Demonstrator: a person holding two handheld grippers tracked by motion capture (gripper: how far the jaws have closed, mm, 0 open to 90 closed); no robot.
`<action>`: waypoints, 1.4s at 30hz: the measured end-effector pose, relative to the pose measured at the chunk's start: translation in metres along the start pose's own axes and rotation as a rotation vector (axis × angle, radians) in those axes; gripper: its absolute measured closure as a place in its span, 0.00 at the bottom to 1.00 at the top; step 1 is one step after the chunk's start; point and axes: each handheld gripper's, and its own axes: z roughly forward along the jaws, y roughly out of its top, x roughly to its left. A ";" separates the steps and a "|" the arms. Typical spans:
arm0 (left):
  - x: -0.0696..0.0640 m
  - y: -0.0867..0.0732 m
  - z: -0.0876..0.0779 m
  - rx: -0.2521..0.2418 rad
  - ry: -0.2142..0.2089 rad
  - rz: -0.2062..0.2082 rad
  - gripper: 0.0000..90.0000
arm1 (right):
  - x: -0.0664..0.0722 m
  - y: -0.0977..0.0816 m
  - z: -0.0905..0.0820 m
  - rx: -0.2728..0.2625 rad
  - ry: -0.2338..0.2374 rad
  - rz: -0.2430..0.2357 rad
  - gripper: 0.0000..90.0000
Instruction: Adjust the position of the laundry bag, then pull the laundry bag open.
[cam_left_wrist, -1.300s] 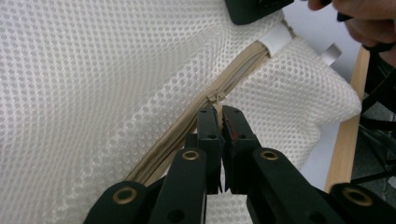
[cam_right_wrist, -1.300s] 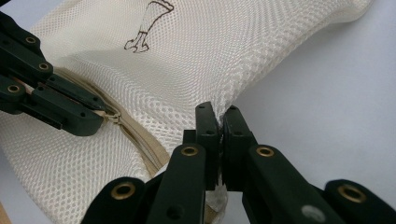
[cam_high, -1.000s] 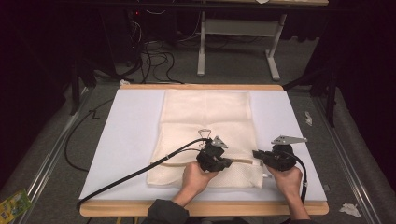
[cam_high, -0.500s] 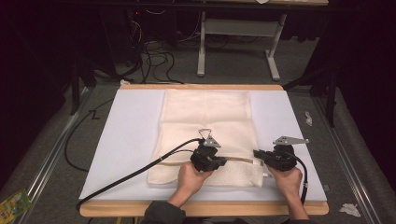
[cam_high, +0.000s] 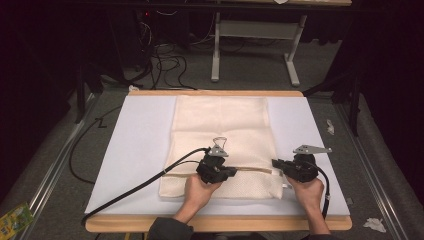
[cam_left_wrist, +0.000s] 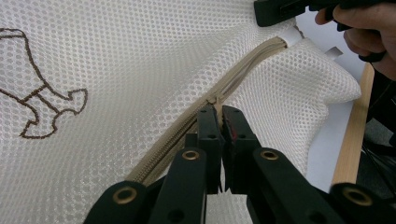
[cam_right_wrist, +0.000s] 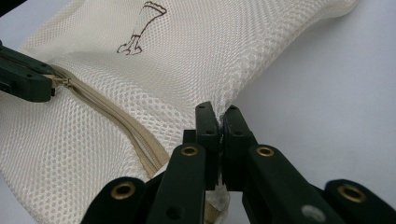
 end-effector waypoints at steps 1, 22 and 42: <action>0.000 0.000 0.000 -0.002 0.001 -0.001 0.97 | 0.000 0.000 0.000 -0.001 0.001 0.001 0.99; 0.003 -0.007 -0.010 -0.012 0.025 0.000 0.97 | 0.000 0.001 0.001 0.001 -0.012 -0.003 0.98; 0.001 -0.007 -0.015 -0.023 0.017 0.020 0.97 | 0.001 0.003 0.000 0.016 -0.020 -0.002 0.98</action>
